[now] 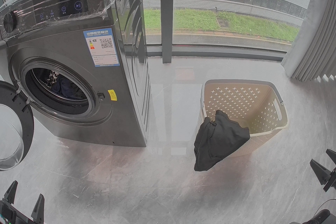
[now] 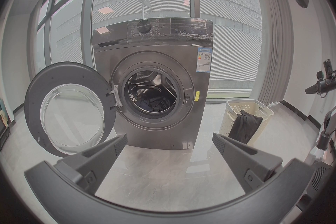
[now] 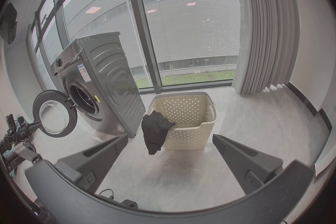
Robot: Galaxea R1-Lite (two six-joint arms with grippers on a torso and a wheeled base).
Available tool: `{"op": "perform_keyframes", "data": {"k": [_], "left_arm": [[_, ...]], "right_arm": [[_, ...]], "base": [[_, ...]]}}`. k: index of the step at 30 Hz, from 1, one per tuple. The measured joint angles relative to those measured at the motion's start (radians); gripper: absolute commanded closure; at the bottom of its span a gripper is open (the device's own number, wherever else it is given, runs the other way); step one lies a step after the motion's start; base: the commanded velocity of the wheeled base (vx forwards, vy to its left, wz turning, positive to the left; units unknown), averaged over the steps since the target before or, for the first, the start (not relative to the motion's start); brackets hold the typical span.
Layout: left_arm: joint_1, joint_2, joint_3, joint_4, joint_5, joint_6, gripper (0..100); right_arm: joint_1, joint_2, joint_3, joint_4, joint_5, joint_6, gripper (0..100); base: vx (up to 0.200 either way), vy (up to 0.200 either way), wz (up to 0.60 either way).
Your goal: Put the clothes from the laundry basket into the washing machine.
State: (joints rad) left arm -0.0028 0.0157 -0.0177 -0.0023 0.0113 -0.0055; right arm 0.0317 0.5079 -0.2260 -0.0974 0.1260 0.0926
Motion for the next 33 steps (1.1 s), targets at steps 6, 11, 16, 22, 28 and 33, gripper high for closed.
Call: {"op": "perform_keyframes", "data": {"k": [6, 11, 16, 22, 28, 33], "left_arm": [[0.0, 0.0, 0.0, 0.0, -0.001, -0.002, 0], [0.0, 0.0, 0.0, 0.0, -0.002, -0.003, 0], [0.001, 0.0, 0.0, 0.0, -0.002, -0.003, 0], [0.0, 0.0, 0.0, 0.0, -0.001, -0.004, 0], [0.0, 0.0, 0.0, 0.0, 0.002, -0.01, 0], [0.001, 0.0, 0.0, -0.001, 0.0, -0.008, 0]], "right_arm": [[0.0, 0.072, -0.032, -0.031, 0.026, -0.004, 0], [0.0, 0.163, -0.053, -0.108, 0.043, -0.004, 0], [0.002, 0.245, -0.056, -0.156, 0.049, -0.002, 0], [0.032, 0.294, -0.06, -0.159, 0.05, 0.003, 0], [0.049, 0.343, -0.07, -0.179, 0.049, 0.005, 0], [0.059, 0.384, -0.074, -0.224, 0.049, 0.006, 0]], "base": [[0.0, -0.133, 0.0], [0.0, -0.2, 0.0], [0.0, -0.2, 0.0], [0.0, -0.2, 0.0], [0.0, -0.033, 0.0], [0.0, 0.0, 0.0]]}}
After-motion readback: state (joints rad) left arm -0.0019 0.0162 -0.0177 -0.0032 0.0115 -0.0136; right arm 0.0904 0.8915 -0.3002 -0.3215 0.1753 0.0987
